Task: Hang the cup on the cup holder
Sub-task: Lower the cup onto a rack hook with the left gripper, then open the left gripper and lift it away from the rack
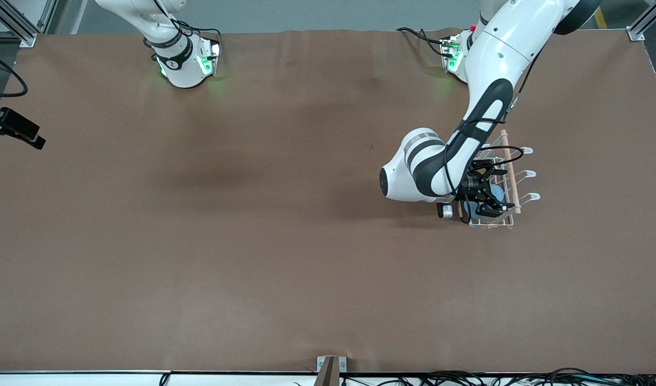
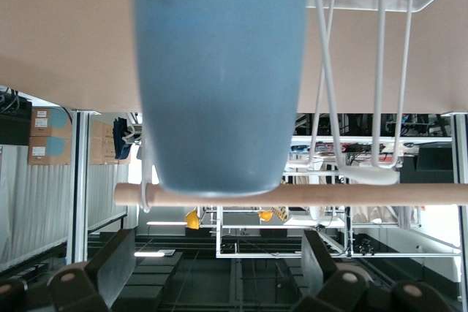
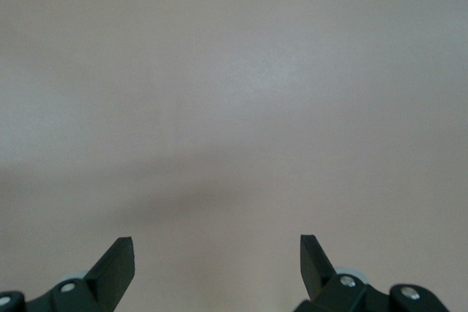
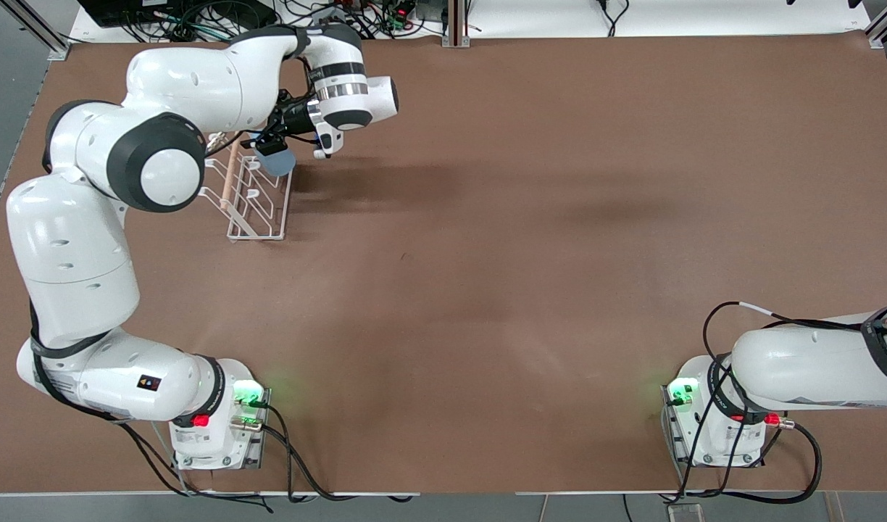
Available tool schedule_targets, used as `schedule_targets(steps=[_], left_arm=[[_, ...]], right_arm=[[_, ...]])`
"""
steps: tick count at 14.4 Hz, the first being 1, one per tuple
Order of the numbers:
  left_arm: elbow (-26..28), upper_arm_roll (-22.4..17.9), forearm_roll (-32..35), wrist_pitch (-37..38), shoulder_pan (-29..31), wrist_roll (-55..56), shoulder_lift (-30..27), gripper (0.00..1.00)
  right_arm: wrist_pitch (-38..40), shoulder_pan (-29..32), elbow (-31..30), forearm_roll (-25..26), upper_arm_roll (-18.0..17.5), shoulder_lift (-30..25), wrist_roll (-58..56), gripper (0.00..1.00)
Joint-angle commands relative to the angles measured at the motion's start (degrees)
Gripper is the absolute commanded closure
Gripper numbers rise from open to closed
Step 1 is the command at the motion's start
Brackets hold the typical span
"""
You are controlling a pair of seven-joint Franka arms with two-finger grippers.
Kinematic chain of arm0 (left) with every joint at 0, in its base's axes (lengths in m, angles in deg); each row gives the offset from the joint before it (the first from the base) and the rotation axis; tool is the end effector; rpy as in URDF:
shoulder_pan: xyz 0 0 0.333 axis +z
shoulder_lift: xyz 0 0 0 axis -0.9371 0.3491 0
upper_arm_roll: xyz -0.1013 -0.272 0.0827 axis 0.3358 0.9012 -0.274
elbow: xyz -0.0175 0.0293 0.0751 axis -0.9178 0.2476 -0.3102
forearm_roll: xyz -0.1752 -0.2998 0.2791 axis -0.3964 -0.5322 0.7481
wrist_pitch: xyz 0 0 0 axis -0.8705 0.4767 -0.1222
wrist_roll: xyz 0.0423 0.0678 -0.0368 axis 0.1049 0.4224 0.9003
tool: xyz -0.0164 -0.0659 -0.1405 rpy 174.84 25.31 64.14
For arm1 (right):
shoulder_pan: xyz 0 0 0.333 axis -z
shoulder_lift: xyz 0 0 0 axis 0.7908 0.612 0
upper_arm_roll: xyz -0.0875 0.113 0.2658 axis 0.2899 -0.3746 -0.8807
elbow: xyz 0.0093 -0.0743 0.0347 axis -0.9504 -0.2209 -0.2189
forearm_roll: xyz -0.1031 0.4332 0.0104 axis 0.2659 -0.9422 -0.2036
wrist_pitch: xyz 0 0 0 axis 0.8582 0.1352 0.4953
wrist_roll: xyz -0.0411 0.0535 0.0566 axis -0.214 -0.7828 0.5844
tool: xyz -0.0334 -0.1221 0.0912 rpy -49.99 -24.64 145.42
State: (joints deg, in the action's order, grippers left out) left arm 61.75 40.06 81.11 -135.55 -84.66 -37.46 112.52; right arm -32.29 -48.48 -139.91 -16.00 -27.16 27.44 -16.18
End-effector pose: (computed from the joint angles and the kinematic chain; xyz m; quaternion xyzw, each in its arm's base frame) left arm 0.5655 -0.2038 0.1775 -0.5750 0.5419 0.4332 0.4337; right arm 0.6005 -0.0477 0.5905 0.9964 -0.0828 0.0132 0.0126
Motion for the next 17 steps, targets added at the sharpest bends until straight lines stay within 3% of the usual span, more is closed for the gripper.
schedule_targets(steps=[1,7,9,13,17], left_arm=[[-4.76,0.38,-4.86,0.76,0.50,-0.17,-2.12,0.00],[-9.26,0.55,-11.73,-1.25,2.70,4.92,-7.48,0.00],[-12.15,0.11,-12.87,-3.89,3.48,11.47,-8.80,0.00],[-14.71,0.29,-29.45,-10.20,10.76,30.46,-14.59,0.00],[-14.63,0.02,-44.39,-16.99,17.10,34.29,-21.27,0.00]], right_arm=[[0.05,0.43,0.35,0.55,-0.28,0.21,-0.19,0.00],[0.05,0.52,0.35,0.55,-0.28,0.21,-0.27,0.00],[0.05,0.52,0.35,0.55,-0.28,0.21,-0.27,0.00],[0.23,0.52,0.26,0.55,-0.28,0.21,-0.27,0.00],[0.32,0.61,0.26,0.55,-0.28,0.21,-0.27,0.00]])
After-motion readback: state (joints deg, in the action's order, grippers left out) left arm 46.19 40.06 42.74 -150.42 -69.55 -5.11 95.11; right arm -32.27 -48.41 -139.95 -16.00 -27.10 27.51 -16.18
